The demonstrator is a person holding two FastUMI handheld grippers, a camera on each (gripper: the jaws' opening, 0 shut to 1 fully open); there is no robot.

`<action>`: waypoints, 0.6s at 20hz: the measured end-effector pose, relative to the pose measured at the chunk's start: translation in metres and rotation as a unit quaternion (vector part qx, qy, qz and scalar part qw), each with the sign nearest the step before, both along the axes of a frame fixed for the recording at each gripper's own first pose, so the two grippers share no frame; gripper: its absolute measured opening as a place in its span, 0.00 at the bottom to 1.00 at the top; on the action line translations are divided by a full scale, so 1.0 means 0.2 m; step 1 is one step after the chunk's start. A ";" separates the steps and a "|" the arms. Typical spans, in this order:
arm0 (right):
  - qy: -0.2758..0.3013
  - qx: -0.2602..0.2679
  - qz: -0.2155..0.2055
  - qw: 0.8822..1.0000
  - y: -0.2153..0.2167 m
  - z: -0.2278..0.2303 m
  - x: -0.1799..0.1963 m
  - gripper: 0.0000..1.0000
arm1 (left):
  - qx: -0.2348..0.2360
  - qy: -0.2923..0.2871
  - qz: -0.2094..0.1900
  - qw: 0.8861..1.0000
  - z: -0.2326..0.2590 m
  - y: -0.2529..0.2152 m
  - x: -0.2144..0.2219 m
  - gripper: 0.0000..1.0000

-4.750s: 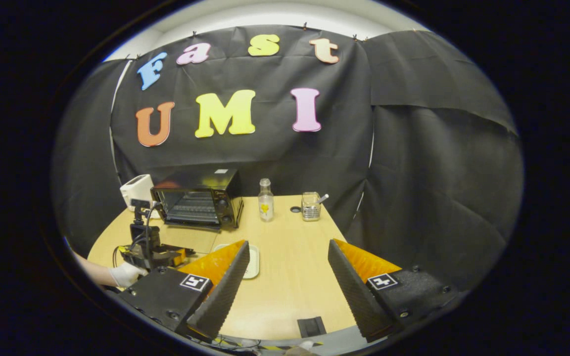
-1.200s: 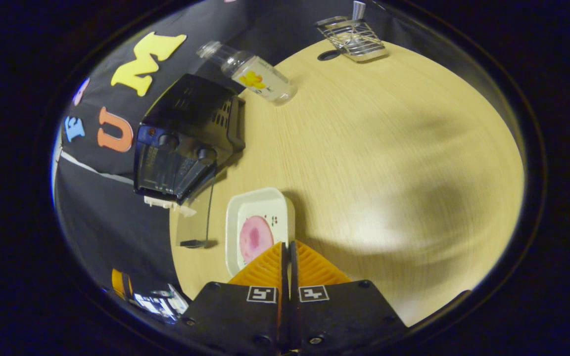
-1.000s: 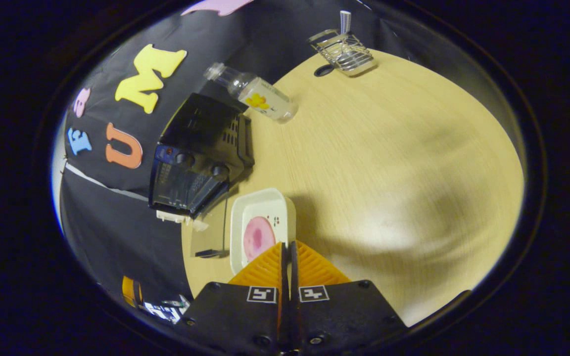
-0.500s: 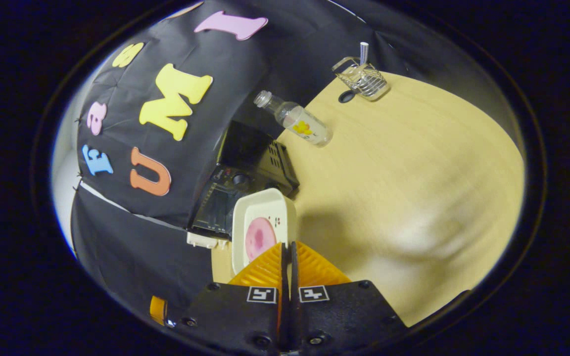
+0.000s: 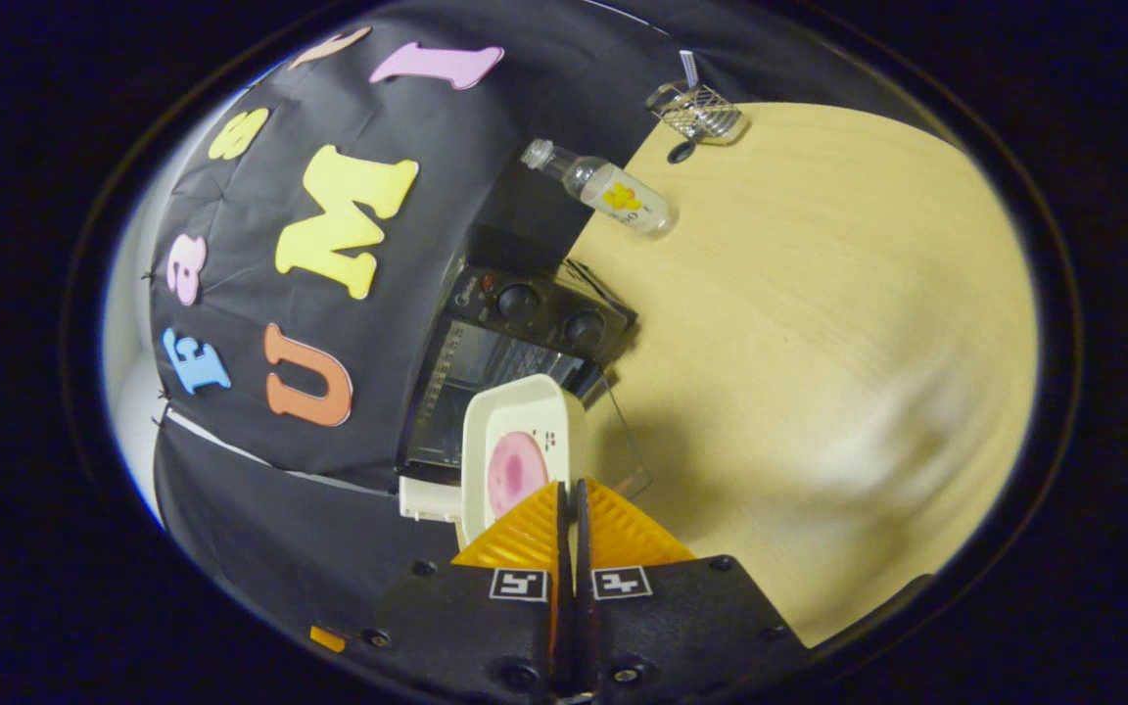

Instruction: Open the electric oven with the left hand, put the food in, and close the electric oven.

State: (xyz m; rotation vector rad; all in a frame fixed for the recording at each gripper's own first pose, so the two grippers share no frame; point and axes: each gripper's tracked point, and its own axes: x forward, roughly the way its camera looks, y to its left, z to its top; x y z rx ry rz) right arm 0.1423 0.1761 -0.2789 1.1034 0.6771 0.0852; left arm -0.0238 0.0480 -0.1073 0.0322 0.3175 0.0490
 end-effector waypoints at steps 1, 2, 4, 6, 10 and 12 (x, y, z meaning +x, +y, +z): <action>0.004 0.000 0.006 1.000 0.08 -0.03 -0.01 0.00 | 0.000 0.001 0.005 1.000 0.00 0.01 -0.01 0.96; 0.007 0.003 0.015 1.000 0.17 -0.07 -0.02 0.04 | 0.002 0.001 0.014 1.000 0.00 0.02 -0.01 0.96; 0.010 0.010 0.030 0.999 0.29 -0.11 -0.05 0.00 | 0.000 0.000 0.023 1.000 0.01 0.05 -0.01 0.96; 0.011 0.021 0.036 0.999 0.37 -0.15 -0.02 0.04 | 0.002 0.002 0.034 0.999 0.01 0.08 -0.01 0.96; 0.016 0.028 0.029 0.999 0.39 -0.17 0.10 0.00 | 0.005 0.008 0.055 0.998 0.00 0.15 0.00 0.96; 0.017 0.034 0.024 0.999 0.38 -0.17 0.20 0.04 | 0.004 0.013 0.066 0.998 -0.01 0.18 0.01 0.96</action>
